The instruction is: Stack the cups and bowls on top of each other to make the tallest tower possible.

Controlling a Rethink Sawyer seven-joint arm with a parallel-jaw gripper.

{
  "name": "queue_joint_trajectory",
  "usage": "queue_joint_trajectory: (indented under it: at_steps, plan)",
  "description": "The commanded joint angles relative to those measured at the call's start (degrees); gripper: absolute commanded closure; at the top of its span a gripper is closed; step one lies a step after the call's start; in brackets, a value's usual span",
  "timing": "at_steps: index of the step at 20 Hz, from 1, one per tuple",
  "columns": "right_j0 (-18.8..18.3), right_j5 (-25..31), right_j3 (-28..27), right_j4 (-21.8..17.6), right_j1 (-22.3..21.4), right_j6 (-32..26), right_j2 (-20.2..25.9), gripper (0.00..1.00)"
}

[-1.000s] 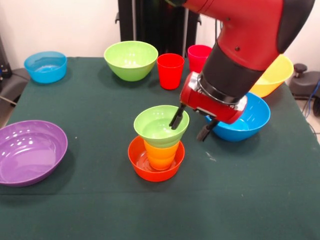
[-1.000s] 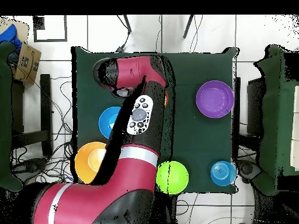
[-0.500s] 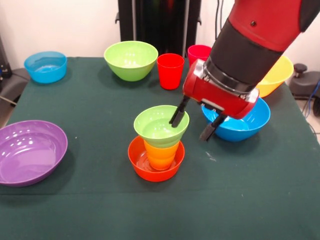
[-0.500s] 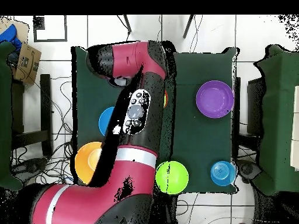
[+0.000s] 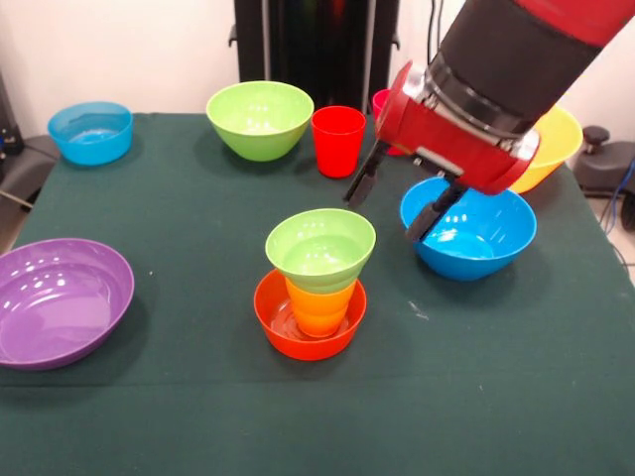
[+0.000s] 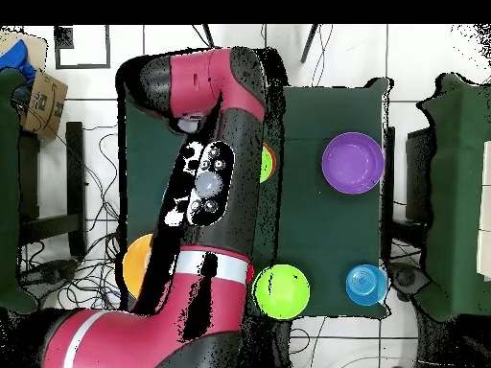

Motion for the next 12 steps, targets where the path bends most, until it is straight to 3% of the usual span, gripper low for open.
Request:
queue_joint_trajectory:
  at_steps: [1, 4, 12]
  plan:
    - [1.6, 2.1, 1.9, 1.6, -0.7, 8.9, 3.3, 0.0]
    - [2.2, -2.5, 6.0, 3.0, -0.8, 13.1, 3.8, 0.0]
    - [1.7, -6.6, 10.1, 8.0, -1.0, 18.1, 4.8, 0.0]
